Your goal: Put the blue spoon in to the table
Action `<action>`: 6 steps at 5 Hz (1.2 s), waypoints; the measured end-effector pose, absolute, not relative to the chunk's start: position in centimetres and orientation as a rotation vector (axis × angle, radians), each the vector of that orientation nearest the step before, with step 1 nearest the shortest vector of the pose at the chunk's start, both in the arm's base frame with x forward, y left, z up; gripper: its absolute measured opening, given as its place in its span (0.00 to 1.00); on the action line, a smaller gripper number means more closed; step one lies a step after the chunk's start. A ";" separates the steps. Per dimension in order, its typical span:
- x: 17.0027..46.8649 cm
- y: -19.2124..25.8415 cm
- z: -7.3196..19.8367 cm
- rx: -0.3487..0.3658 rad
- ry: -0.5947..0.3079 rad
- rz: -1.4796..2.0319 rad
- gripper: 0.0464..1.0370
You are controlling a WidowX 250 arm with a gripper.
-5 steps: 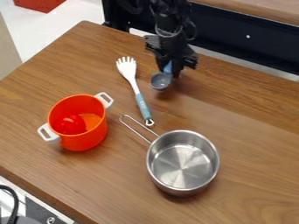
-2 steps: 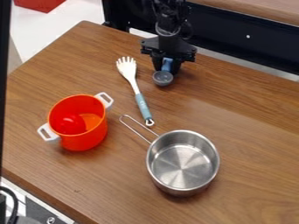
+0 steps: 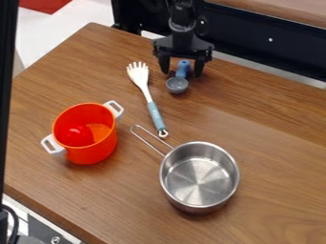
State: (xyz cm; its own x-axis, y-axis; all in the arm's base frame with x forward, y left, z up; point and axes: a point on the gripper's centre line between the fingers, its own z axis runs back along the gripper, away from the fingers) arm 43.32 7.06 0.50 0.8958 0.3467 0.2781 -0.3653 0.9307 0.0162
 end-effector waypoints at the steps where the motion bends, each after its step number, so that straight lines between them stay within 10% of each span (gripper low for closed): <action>1: 42.7 6.9 0.4 0.051 -0.248 0.375 0.96; 6: 34.4 8.4 5.4 0.006 -0.260 0.168 0.96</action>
